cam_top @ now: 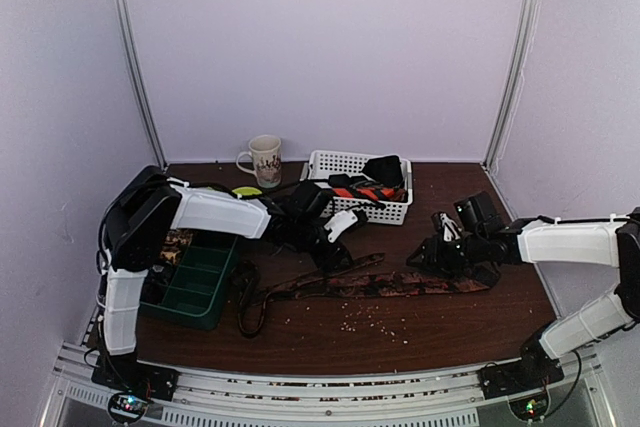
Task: Roll the ties
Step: Pick up the tie from the center of the board.
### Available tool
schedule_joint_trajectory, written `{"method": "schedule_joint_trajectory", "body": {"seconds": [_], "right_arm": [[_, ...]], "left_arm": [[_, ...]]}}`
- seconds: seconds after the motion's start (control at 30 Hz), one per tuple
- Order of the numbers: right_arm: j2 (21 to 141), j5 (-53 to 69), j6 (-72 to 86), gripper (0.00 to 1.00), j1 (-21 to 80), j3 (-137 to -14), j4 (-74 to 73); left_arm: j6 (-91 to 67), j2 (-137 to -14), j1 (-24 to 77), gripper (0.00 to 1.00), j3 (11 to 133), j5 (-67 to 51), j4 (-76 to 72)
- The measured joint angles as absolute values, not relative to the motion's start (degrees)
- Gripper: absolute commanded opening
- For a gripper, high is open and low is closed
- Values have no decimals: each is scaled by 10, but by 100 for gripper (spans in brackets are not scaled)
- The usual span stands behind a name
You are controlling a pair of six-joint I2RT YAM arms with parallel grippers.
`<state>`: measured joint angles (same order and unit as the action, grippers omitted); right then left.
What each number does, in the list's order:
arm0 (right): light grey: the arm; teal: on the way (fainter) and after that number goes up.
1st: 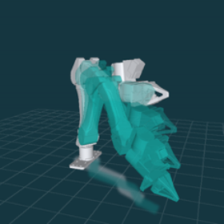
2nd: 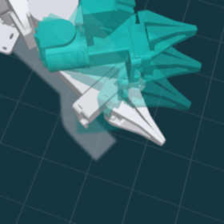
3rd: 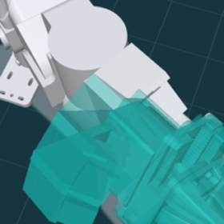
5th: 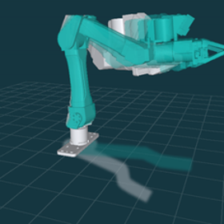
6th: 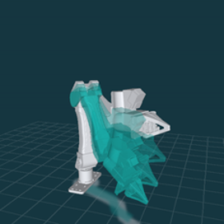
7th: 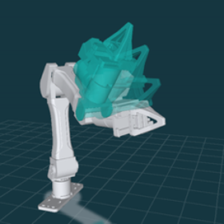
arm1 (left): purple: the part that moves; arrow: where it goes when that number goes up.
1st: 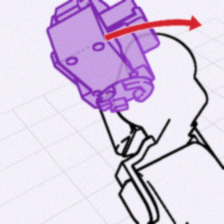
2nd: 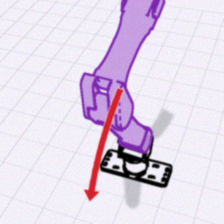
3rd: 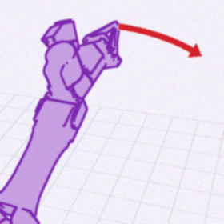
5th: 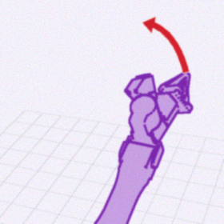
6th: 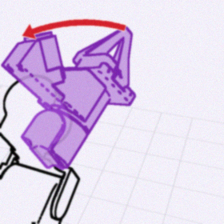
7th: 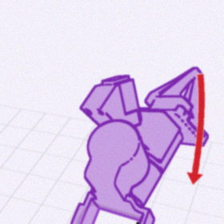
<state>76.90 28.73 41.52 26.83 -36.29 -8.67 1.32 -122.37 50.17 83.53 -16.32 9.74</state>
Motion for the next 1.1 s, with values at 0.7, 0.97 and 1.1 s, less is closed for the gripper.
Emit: {"method": "schedule_joint_trajectory", "body": {"seconds": [0.7,0.97,1.1], "right_arm": [[766,300,404,41,242,-345,-89],[767,305,396,41,225,-332,-88],[767,306,387,40,213,-327,-90]], "left_arm": [[25,-1265,504,0,847,-155,81],[120,-1179,512,0,865,-132,215],[162,-1159,518,0,908,-133,288]]}}
